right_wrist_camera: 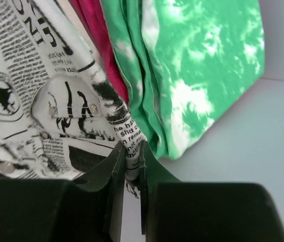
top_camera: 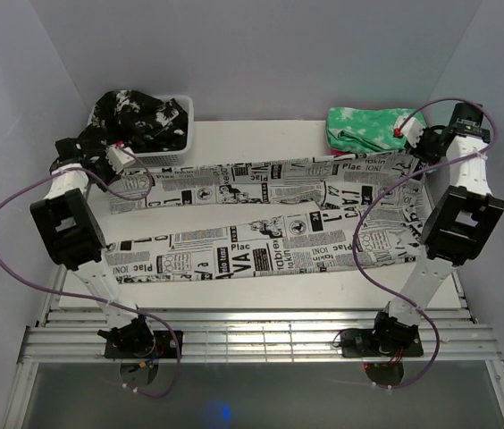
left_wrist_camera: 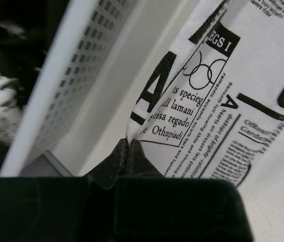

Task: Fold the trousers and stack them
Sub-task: Fold the trousers

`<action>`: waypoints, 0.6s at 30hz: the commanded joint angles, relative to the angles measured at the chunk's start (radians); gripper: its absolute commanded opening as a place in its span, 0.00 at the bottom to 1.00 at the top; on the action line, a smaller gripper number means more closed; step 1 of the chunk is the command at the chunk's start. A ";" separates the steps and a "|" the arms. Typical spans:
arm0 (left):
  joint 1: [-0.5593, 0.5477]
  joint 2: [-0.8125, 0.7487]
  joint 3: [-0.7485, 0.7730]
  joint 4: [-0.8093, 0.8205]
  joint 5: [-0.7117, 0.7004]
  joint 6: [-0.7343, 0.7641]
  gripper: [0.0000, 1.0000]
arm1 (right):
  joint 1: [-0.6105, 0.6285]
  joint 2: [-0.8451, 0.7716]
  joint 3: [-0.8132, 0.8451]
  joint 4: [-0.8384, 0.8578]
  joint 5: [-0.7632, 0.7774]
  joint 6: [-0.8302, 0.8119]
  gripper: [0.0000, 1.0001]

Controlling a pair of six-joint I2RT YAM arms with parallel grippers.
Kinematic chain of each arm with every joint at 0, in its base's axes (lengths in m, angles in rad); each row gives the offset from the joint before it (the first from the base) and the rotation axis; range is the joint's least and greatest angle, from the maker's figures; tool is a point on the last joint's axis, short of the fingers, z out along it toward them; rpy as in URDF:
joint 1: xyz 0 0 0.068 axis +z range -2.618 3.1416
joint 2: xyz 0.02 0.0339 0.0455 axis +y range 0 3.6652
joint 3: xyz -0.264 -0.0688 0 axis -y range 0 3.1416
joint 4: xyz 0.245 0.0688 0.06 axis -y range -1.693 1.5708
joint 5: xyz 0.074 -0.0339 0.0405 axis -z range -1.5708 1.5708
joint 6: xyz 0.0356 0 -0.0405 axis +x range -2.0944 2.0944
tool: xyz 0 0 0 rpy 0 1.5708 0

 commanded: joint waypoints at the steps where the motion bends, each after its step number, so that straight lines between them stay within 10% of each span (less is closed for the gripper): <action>1: 0.022 -0.172 -0.099 0.253 0.049 -0.074 0.00 | -0.062 -0.136 -0.072 0.118 -0.030 0.012 0.08; 18: 0.177 -0.700 -0.683 0.347 0.167 -0.040 0.00 | -0.208 -0.619 -0.769 0.422 -0.166 -0.095 0.08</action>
